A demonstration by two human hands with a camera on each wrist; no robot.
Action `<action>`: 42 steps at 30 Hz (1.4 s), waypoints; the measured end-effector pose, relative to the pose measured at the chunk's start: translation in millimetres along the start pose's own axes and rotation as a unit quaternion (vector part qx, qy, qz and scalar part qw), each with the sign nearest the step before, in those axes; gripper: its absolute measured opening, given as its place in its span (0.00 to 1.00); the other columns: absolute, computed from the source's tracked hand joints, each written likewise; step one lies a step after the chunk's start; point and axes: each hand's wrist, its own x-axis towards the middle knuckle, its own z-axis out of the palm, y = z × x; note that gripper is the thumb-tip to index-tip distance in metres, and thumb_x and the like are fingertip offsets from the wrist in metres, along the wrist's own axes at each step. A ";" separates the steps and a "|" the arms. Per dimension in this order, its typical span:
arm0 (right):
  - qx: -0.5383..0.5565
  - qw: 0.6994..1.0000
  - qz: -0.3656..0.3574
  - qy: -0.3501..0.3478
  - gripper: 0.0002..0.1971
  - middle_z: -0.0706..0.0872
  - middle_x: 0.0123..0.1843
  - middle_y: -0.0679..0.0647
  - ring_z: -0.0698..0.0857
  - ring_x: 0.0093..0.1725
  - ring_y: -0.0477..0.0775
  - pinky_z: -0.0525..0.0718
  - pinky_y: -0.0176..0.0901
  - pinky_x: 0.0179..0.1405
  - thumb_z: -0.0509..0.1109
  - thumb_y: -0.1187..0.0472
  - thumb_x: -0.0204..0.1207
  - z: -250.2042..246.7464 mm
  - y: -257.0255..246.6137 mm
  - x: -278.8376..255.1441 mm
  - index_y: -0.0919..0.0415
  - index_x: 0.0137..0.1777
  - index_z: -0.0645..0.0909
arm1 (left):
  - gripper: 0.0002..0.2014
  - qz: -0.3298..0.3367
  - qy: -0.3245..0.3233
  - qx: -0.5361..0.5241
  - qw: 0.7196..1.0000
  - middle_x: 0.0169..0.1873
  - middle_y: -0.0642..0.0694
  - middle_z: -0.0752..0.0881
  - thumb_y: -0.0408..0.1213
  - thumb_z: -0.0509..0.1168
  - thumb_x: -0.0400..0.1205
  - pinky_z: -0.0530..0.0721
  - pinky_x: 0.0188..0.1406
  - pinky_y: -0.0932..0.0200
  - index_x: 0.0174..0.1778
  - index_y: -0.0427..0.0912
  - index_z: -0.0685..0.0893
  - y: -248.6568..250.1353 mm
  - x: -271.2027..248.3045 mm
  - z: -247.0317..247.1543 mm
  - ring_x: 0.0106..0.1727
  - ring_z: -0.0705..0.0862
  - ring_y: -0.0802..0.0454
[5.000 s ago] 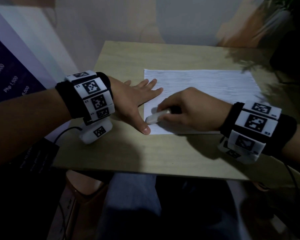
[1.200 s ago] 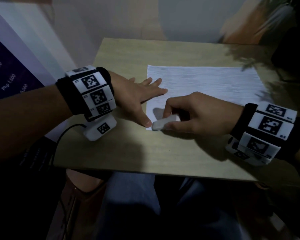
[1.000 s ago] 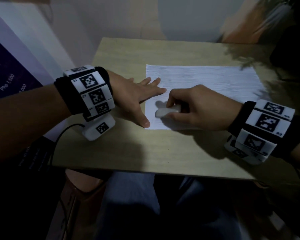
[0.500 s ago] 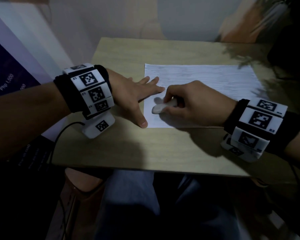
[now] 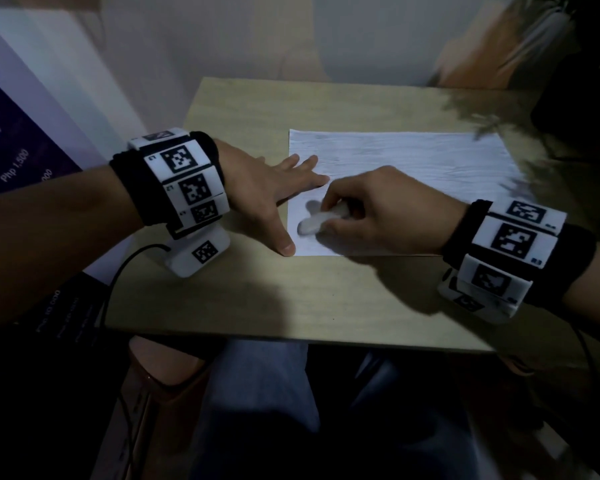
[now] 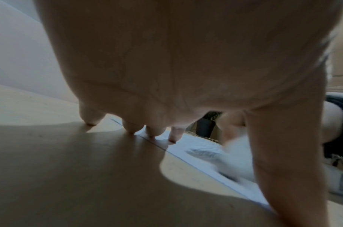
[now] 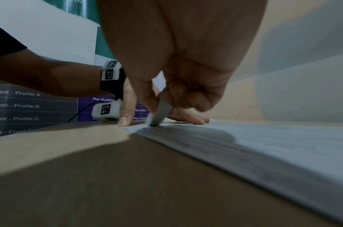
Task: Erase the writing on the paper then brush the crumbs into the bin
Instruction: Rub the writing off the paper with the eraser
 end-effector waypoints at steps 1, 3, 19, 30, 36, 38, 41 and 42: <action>-0.009 1.000 0.012 0.024 0.11 0.78 0.27 0.37 0.79 0.30 0.40 0.70 0.33 0.31 0.66 0.40 0.75 0.7 -0.6 1.6 0.45 0.44 0.79 | 0.68 0.002 0.002 -0.002 1.000 0.85 0.62 0.26 0.76 0.72 0.59 0.34 0.87 0.37 0.86 0.70 0.33 -0.7 0.4 0.0 0.84 0.25 0.63; -0.018 1.000 -0.005 0.025 0.16 0.78 0.29 0.37 0.80 0.32 0.42 0.71 0.39 0.33 0.64 0.41 0.76 3.8 -2.6 2.1 0.51 0.50 0.83 | 0.66 0.007 0.003 -0.011 1.000 0.86 0.61 0.26 0.71 0.76 0.64 0.34 0.87 0.37 0.86 0.70 0.35 -1.0 1.0 -0.2 0.84 0.25 0.63; -0.045 0.998 0.009 0.035 0.12 0.84 0.32 0.47 0.80 0.33 0.47 0.77 0.43 0.36 0.70 0.45 0.81 5.9 0.8 11.7 0.53 0.44 0.83 | 0.61 0.014 0.016 -0.007 1.000 0.86 0.58 0.27 0.65 0.78 0.71 0.32 0.87 0.39 0.85 0.73 0.34 3.4 -3.2 -0.9 0.85 0.26 0.61; -0.039 0.998 -0.035 -0.034 0.19 0.87 0.37 0.47 0.82 0.36 0.49 0.80 0.47 0.40 0.67 0.40 0.78 1.7 9.0 -11.5 0.54 0.51 0.87 | 0.63 -0.007 0.006 0.009 1.000 0.85 0.63 0.25 0.67 0.76 0.72 0.33 0.88 0.40 0.88 0.65 0.32 3.4 -2.4 -0.8 0.84 0.25 0.63; -0.059 0.998 -0.003 0.005 0.27 0.86 0.34 0.49 0.81 0.33 0.51 0.81 0.52 0.38 0.60 0.32 0.76 -0.8 13.3 -12.1 0.55 0.47 0.86 | 0.66 0.003 0.006 0.010 1.000 0.85 0.62 0.25 0.73 0.74 0.67 0.32 0.87 0.39 0.87 0.66 0.32 -0.4 0.9 0.2 0.84 0.25 0.63; -0.048 0.998 -0.033 -0.023 0.20 0.86 0.37 0.48 0.80 0.34 0.50 0.81 0.51 0.39 0.66 0.38 0.79 1.9 12.3 -14.1 0.55 0.49 0.86 | 0.65 0.002 0.004 0.012 1.000 0.85 0.62 0.25 0.71 0.75 0.69 0.32 0.87 0.39 0.87 0.65 0.32 0.4 0.3 -0.4 0.84 0.25 0.63; -0.026 0.998 -0.025 -0.052 0.17 0.88 0.40 0.47 0.82 0.36 0.46 0.81 0.46 0.42 0.69 0.42 0.78 0.4 9.3 -14.9 0.53 0.55 0.88 | 0.63 -0.003 0.005 0.009 1.000 0.85 0.61 0.25 0.68 0.75 0.71 0.32 0.87 0.40 0.87 0.65 0.32 1.7 -0.9 -0.8 0.85 0.25 0.62; -0.027 0.999 -0.004 -0.045 0.18 0.89 0.39 0.47 0.82 0.37 0.47 0.82 0.47 0.43 0.69 0.41 0.78 -0.8 10.4 -13.7 0.53 0.54 0.88 | 0.64 -0.003 0.006 0.009 1.000 0.85 0.61 0.25 0.69 0.75 0.71 0.32 0.87 0.40 0.87 0.65 0.32 1.8 -0.5 -0.7 0.85 0.25 0.62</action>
